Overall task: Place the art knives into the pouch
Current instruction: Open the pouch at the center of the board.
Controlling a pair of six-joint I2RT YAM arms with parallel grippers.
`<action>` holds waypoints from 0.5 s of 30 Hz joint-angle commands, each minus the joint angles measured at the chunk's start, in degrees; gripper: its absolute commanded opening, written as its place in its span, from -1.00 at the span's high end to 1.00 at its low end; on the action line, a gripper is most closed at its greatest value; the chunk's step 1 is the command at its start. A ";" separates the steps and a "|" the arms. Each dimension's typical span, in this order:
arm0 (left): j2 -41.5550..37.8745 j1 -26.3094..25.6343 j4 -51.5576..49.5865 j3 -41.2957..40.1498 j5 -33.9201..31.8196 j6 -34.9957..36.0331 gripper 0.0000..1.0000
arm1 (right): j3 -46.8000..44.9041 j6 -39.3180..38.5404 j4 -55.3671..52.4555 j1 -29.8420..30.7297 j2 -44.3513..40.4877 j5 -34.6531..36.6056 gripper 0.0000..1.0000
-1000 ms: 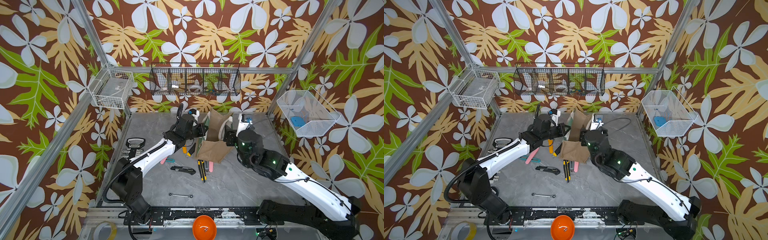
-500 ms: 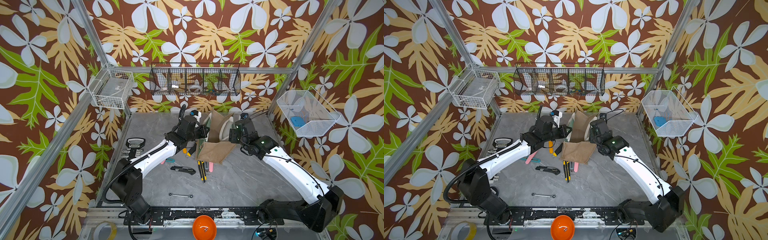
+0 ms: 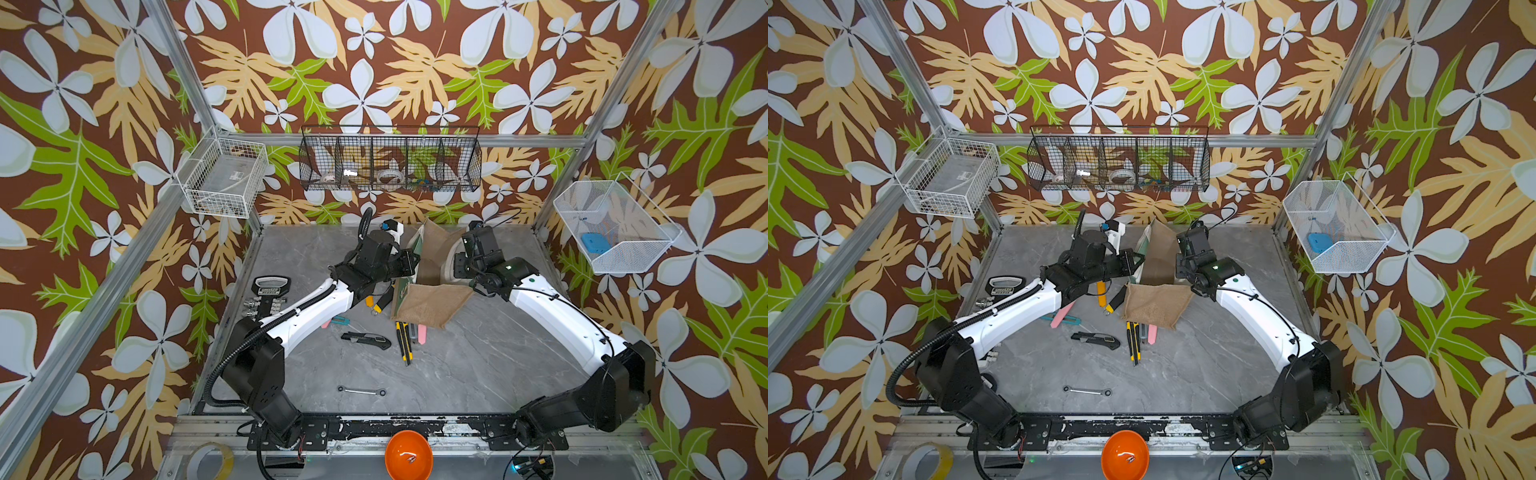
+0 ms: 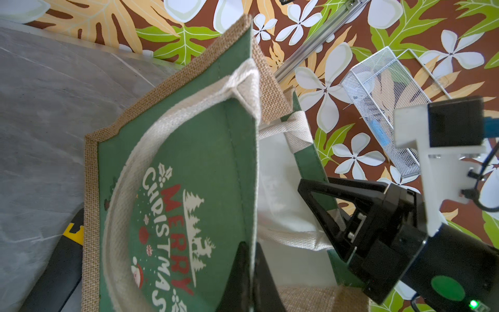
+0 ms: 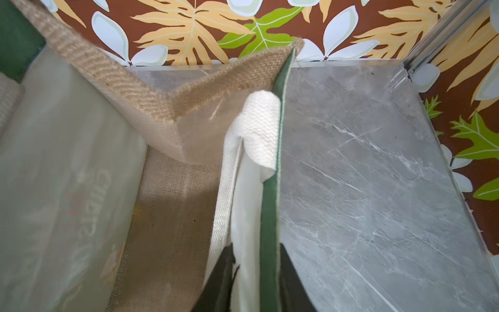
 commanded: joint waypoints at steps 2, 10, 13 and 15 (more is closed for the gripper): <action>0.57 -0.07 -1.15 2.31 -1.64 2.65 0.47 | 0.13 -0.78 1.28 -0.64 -1.75 1.25 0.84; -1.40 -0.08 -5.08 3.51 -6.85 6.63 -0.42 | 2.47 -1.35 2.02 -2.10 -3.76 -1.87 1.00; -3.68 -0.03 -6.75 2.68 -10.40 9.02 -0.55 | 4.43 -2.00 1.70 -2.61 -3.74 -3.29 1.00; -5.48 -0.08 -7.94 1.65 -13.20 10.19 -0.62 | 5.14 -1.95 2.05 -3.31 -3.88 -5.38 1.00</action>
